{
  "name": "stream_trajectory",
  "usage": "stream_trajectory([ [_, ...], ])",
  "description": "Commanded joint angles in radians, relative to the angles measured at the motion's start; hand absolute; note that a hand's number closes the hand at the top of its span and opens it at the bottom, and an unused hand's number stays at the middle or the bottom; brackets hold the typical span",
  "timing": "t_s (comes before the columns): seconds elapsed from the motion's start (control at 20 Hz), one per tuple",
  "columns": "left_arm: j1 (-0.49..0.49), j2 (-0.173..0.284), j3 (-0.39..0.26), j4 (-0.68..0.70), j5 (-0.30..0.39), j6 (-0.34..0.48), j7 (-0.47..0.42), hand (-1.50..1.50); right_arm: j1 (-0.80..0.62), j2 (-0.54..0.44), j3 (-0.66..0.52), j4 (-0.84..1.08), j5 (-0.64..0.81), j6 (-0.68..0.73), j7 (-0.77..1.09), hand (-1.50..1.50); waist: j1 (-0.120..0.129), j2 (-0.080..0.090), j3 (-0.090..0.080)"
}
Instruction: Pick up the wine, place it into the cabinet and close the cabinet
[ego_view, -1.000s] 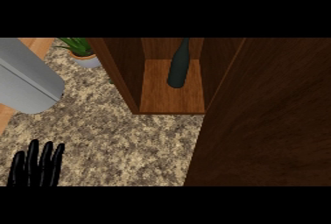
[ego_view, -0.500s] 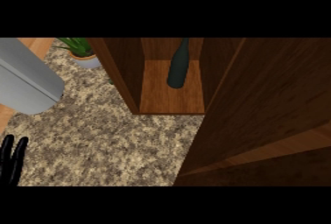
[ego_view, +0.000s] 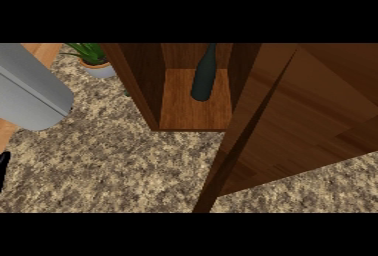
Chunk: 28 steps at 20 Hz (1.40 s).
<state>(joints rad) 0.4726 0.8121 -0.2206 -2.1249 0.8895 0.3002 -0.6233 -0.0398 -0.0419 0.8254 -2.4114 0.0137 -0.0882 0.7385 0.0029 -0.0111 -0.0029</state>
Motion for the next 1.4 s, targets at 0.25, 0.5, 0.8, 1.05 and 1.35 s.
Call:
stream_trajectory([
  [0.25, -0.014, -0.007, 0.047, 0.034, 0.048, -0.095, 0.035, -1.50, -0.261, 0.037, 0.196, 0.061, 0.152, -0.204, 0.013, 1.50, 0.005, 0.004, -0.001],
  [0.5, -0.049, 0.009, 0.073, -0.002, 0.075, -0.081, 0.106, -1.50, -0.419, 0.035, 0.105, 0.136, 0.093, -0.287, 0.029, 1.50, 0.019, 0.009, 0.000],
  [0.8, -0.065, -0.036, 0.038, 0.002, 0.044, -0.070, 0.100, -1.50, -0.579, 0.033, 0.020, 0.251, -0.045, -0.358, -0.001, 1.50, 0.043, 0.015, 0.000],
  [1.05, -0.094, -0.057, 0.045, 0.015, 0.041, -0.052, 0.125, -1.50, -0.834, 0.037, -0.051, 0.364, -0.145, -0.462, 0.042, 1.50, 0.034, 0.009, 0.000],
  [1.35, -0.116, -0.089, 0.060, 0.081, 0.038, -0.106, 0.122, -1.50, -1.090, 0.041, -0.199, 0.681, -0.302, -0.472, -0.076, 1.50, 0.037, 0.015, 0.000],
])
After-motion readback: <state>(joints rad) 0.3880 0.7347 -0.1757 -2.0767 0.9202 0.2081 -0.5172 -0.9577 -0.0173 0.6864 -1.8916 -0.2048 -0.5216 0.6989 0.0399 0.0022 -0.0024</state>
